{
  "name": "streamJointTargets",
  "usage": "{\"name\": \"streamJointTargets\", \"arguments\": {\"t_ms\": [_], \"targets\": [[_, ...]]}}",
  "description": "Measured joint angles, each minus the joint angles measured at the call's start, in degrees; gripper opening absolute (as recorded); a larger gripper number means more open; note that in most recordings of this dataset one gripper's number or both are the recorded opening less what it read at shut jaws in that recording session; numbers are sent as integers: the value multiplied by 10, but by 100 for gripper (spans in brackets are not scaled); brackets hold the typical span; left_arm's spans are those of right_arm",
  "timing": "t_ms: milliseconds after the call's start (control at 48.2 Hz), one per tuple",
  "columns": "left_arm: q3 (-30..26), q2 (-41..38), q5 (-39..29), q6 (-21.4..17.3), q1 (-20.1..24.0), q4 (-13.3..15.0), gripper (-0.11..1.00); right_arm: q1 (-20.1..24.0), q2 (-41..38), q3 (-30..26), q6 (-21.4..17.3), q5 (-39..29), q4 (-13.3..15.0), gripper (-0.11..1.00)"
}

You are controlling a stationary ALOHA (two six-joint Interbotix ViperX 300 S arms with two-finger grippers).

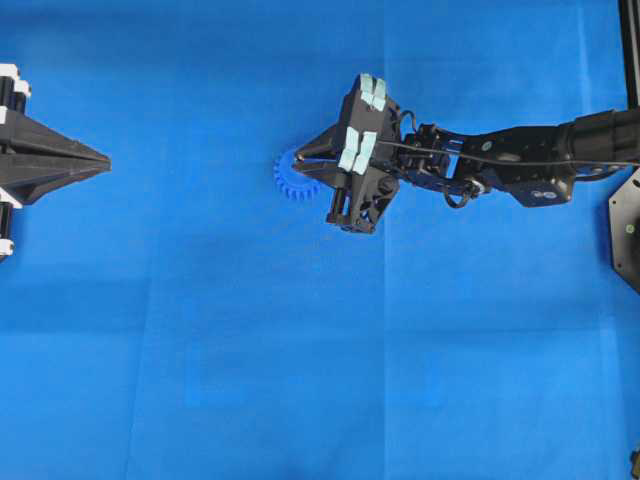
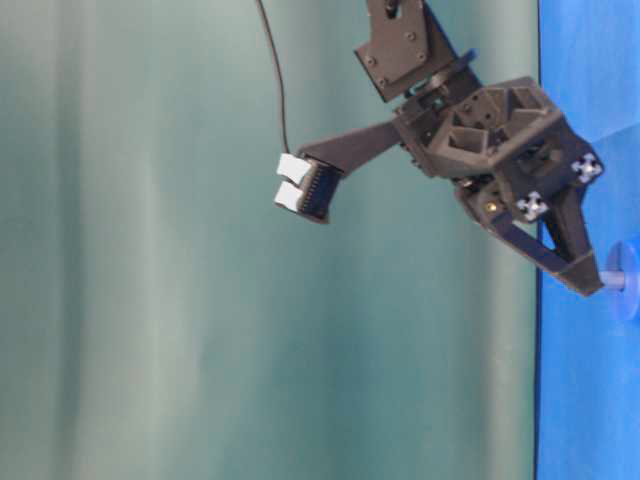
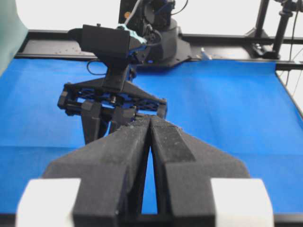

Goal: Insert the shaft placed at a random location into the center hole of the small gear at another random location.
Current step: 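Lower the shaft into the blue gear's center hole with the right gripper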

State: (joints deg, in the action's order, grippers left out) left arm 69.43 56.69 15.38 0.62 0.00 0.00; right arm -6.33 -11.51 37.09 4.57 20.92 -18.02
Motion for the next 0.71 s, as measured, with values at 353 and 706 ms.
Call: {"name": "streamJointTargets", "arguments": {"t_ms": [353, 706], "targets": [[-1, 0, 0, 1, 0, -1, 0, 0, -18, -9, -1, 0, 0, 3], [0, 1, 0, 0, 0, 0, 0, 0, -18, -11, -2, -11, 0, 3]]}}
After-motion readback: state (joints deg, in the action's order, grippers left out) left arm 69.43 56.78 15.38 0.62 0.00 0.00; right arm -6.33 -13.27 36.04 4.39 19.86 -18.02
